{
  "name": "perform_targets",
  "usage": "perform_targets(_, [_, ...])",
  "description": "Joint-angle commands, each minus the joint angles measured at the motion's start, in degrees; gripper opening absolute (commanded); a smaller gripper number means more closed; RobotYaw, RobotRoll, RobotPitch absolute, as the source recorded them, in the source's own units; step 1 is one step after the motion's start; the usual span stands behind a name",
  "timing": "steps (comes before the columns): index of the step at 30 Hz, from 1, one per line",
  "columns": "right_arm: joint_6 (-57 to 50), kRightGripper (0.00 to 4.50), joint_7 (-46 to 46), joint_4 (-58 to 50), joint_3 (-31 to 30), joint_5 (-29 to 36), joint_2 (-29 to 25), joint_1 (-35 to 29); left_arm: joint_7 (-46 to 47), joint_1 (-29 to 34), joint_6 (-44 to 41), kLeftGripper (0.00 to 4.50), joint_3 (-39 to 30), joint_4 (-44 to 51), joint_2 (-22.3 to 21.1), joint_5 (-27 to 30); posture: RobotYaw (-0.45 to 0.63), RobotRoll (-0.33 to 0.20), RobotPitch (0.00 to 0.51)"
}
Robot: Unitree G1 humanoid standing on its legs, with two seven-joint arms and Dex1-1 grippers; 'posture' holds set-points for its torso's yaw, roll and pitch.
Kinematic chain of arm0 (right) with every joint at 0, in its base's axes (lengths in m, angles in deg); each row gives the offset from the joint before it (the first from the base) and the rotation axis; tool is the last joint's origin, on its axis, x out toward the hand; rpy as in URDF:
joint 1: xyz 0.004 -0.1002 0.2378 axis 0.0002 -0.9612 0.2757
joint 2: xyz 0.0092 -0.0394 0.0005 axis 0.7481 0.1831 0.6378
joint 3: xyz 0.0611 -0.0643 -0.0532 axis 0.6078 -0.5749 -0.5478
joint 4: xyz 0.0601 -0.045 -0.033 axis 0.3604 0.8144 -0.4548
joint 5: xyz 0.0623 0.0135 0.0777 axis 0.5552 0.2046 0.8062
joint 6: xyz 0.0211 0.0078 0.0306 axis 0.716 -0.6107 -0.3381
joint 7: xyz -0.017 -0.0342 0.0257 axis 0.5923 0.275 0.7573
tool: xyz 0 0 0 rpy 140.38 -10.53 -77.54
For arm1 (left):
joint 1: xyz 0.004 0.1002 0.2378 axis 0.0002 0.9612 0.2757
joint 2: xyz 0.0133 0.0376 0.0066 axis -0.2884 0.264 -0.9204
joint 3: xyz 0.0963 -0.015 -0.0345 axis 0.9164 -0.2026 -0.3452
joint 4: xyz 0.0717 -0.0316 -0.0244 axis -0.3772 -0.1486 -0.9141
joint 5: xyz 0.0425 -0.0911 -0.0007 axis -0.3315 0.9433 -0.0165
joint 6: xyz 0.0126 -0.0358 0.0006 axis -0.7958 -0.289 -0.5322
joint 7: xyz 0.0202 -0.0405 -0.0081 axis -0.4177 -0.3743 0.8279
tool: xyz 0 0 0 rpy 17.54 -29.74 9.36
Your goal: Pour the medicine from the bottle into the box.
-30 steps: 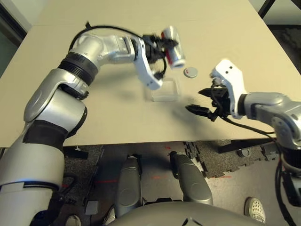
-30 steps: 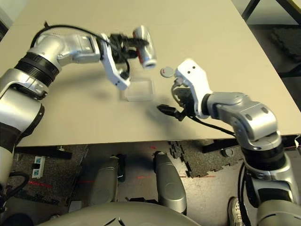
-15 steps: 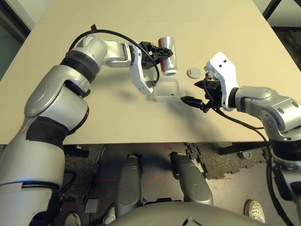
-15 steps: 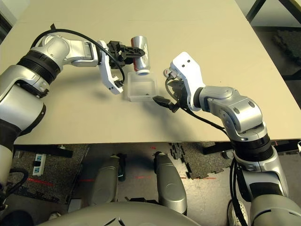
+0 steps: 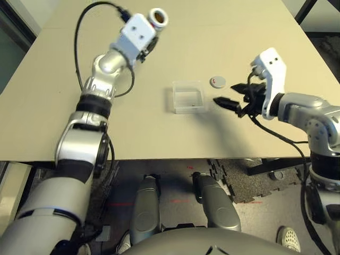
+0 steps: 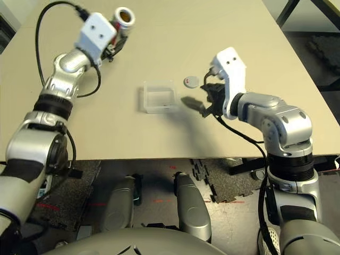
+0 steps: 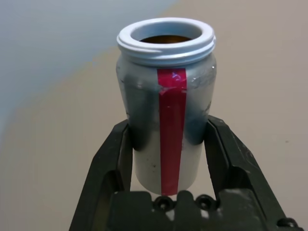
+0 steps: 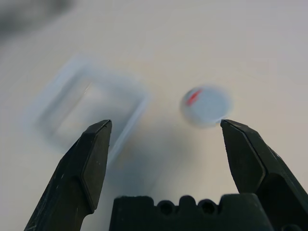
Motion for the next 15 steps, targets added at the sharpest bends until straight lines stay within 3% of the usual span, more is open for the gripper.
perform_targets(1, [7.0, 4.50, 6.8, 5.6, 4.1, -2.6, 4.1, 1.7, 4.1, 5.0, -8.4, 2.31, -3.5, 9.0, 3.4, 5.1, 0.03, 0.000, 0.198])
perform_targets(8, [20.2, 4.50, 13.9, 13.1, 5.0, -7.7, 7.9, 1.3, 8.3, 10.5, -12.6, 2.31, -5.7, 13.9, 7.7, 8.3, 0.04, 0.000, 0.202])
perform_targets(15, [24.1, 4.50, 15.5, 14.4, 4.5, -8.3, 9.0, 0.1, 7.1, 14.0, -9.3, 2.31, -4.0, 10.5, 7.2, 7.0, 0.03, 0.000, 0.210])
